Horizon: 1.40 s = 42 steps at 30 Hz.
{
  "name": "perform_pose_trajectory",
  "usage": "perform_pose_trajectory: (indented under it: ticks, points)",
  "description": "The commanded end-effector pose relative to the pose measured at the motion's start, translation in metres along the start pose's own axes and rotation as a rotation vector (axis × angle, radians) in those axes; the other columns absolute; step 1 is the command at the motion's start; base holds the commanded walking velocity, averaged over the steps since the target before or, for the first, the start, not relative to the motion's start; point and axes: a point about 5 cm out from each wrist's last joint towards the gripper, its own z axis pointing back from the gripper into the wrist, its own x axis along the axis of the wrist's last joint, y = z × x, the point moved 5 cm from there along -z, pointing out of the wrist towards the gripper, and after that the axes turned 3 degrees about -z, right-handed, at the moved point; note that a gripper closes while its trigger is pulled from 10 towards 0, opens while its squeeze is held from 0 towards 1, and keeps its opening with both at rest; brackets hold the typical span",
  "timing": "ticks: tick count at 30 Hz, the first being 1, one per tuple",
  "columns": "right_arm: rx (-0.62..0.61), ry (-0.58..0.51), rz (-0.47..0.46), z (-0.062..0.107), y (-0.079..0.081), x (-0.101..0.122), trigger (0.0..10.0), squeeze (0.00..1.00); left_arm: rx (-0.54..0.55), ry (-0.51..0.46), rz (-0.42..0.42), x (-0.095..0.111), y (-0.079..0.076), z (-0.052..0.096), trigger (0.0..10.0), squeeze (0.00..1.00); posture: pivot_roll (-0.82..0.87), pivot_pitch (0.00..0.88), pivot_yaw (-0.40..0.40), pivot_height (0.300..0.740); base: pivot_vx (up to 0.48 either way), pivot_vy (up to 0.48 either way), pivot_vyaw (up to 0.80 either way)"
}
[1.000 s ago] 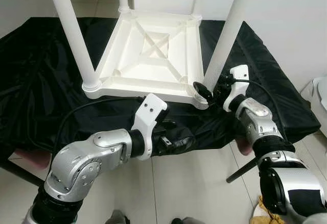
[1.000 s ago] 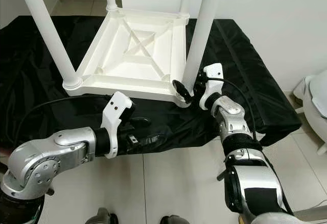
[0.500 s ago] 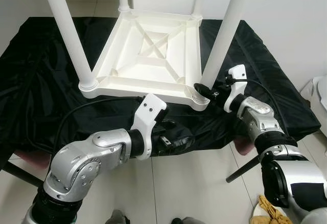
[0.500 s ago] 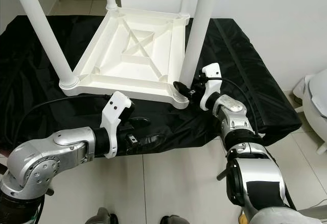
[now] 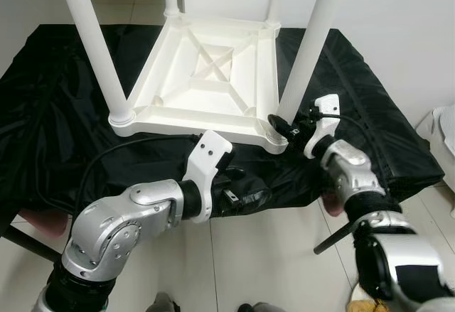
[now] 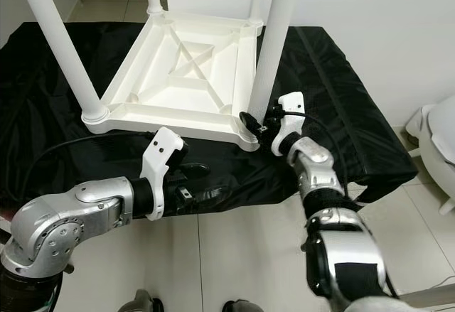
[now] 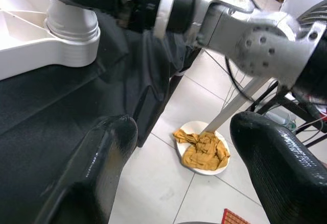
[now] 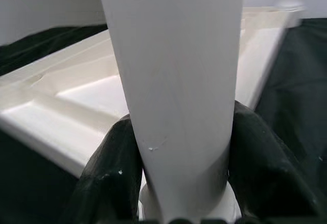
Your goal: Building children table
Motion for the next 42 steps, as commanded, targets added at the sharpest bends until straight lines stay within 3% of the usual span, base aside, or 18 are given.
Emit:
perform_pose_trajectory:
  ticks: [1,7,11,12,14,20,26,27,34,40,41,42]
  points:
    - [-0.131,0.037,-0.101,0.007,-0.016,-0.015,0.0,0.0,-0.006,0.011,0.0,-0.002,-0.002,0.0,10.0,0.0,0.01,0.112,-0.024,0.74,0.0,0.0,0.0]
    - [-0.29,-0.012,-0.096,0.01,-0.004,-0.017,0.0,0.0,-0.01,0.004,-0.005,-0.002,-0.004,-0.001,10.0,0.0,0.01,0.099,-0.032,0.74,0.0,0.0,0.0]
    - [-0.314,-0.017,-0.098,0.011,-0.002,-0.018,0.0,0.0,-0.01,0.003,-0.006,-0.002,-0.003,-0.001,10.0,0.0,0.01,0.099,-0.032,0.74,0.0,0.0,0.0]
    - [-0.439,-0.033,-0.128,0.014,0.004,-0.02,0.0,0.0,-0.009,-0.003,-0.01,0.0,-0.003,-0.002,10.0,0.0,0.01,0.09,-0.036,0.74,0.0,0.0,0.0]
    - [-0.488,-0.038,-0.144,0.015,0.006,-0.021,0.0,0.0,-0.009,-0.006,-0.012,0.0,-0.003,-0.002,10.0,0.0,0.01,0.09,-0.036,0.74,0.0,0.0,0.0]
    - [-0.497,-0.032,-0.165,0.014,0.018,-0.018,0.0,0.0,-0.005,-0.006,-0.015,0.001,-0.002,-0.003,10.0,0.0,0.01,0.086,-0.038,0.74,0.0,0.0,0.0]
    - [-0.5,-0.022,-0.161,0.017,0.014,-0.018,0.0,0.0,0.027,-0.02,-0.006,0.003,0.003,-0.003,10.0,0.0,0.01,0.084,-0.042,0.74,0.0,0.0,0.0]
    - [-0.483,-0.016,-0.156,0.016,0.016,-0.017,10.0,0.0,0.041,-0.022,-0.005,0.003,0.006,-0.003,10.0,0.0,0.01,0.087,-0.042,0.74,0.0,0.0,0.0]
    - [-0.382,-0.002,-0.117,0.018,0.014,-0.011,10.0,0.0,0.115,-0.046,0.006,0.006,0.02,-0.002,10.0,0.0,0.01,0.092,-0.045,0.74,0.0,0.0,0.0]
    - [-0.337,0.0,-0.104,0.022,0.011,-0.009,10.0,0.0,0.119,-0.05,0.007,0.007,0.02,-0.002,10.0,0.0,0.01,0.092,-0.045,0.74,0.0,0.0,0.0]
    - [-0.324,0.004,-0.101,0.022,0.011,-0.01,10.0,1.0,0.12,-0.052,0.005,0.007,0.02,-0.002,10.0,0.0,0.01,0.093,-0.045,0.74,0.0,0.0,0.0]
    - [-0.307,0.006,-0.101,0.022,0.012,-0.01,10.0,1.0,0.123,-0.054,0.004,0.007,0.021,-0.002,10.0,0.0,0.0,0.094,-0.043,0.74,0.0,0.0,0.0]
